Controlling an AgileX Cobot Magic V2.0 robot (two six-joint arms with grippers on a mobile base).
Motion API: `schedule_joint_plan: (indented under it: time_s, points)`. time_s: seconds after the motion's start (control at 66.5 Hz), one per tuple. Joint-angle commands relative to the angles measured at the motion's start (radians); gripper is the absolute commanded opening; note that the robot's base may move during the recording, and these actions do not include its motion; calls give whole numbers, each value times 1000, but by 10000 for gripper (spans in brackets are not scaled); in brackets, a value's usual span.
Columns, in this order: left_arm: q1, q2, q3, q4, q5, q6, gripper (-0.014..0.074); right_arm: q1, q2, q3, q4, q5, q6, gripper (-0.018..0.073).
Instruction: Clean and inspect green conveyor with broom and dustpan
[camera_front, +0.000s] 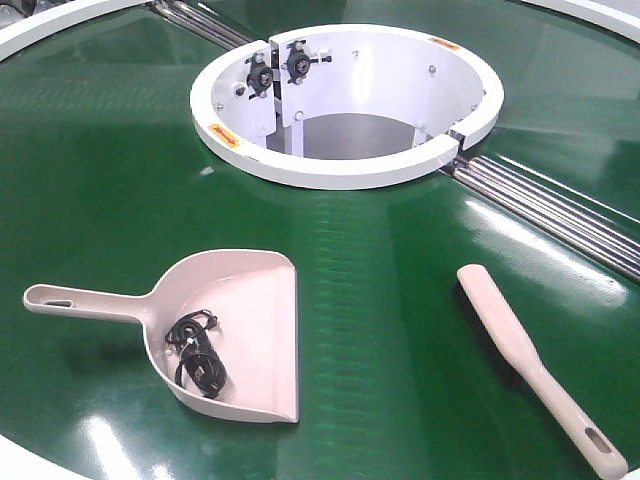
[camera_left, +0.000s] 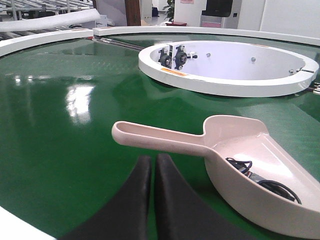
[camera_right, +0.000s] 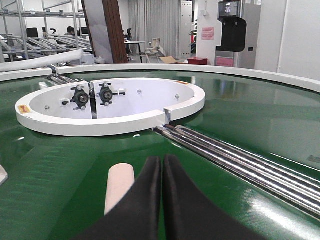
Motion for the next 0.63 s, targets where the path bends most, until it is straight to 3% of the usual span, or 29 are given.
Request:
schedule_joint_plan:
  time_s: [0.0,0.616]
  points:
    - [-9,-13,32,-2,-77,0,-7,-2,-18,22,-7,-81,0,-10]
    - [-9,-13,32,-2,-77,0,-7,-2,-18,22,-7,-79,0,-10]
